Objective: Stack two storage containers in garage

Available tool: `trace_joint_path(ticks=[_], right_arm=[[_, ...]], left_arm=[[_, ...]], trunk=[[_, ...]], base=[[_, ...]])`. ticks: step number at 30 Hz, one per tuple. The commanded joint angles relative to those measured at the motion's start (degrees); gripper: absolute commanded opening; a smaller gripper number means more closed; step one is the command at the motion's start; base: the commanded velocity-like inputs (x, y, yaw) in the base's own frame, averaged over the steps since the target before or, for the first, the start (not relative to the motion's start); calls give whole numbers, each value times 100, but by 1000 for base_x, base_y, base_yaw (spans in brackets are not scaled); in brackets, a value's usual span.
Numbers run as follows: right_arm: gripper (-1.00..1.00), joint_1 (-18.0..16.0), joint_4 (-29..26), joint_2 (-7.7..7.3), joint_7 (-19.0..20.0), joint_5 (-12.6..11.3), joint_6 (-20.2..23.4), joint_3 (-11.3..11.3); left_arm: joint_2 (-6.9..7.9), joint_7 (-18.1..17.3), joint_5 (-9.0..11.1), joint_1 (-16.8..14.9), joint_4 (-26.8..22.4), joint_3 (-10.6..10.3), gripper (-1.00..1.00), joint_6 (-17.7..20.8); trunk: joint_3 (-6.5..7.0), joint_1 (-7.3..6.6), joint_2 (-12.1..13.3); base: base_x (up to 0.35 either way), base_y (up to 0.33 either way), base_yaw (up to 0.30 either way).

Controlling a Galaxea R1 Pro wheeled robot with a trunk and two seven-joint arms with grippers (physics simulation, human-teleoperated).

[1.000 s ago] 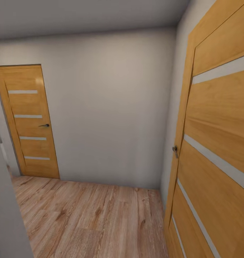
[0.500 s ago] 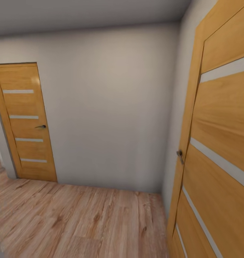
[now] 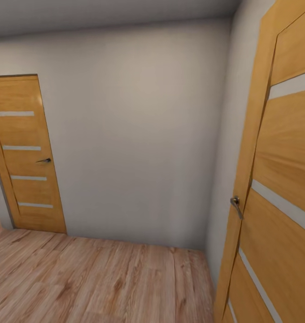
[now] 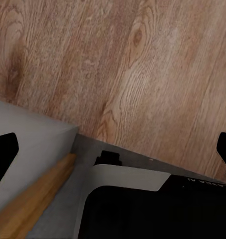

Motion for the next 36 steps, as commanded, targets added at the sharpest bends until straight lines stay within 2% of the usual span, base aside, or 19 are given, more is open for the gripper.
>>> trace_joint_path(ticks=[1, 12, 36], right_arm=[[100, -8, 16, -1, -11, 44, -25, 25], [100, -8, 12, -18, -19, 59, -44, 30], [100, -8, 12, -18, -18, 62, -44, 30]], left_arm=[[-1, 16, 40, -3, -1, -50, 100, -10], [5, 14, 57, 5, -1, -31, 100, -33], [8, 10, 65, 5, -1, -30, 100, -18]], trunk=[[-9, 4, -6], [-9, 4, -6], [-9, 4, -6]], base=[[322, 0, 0], [25, 0, 0], [311, 0, 0]])
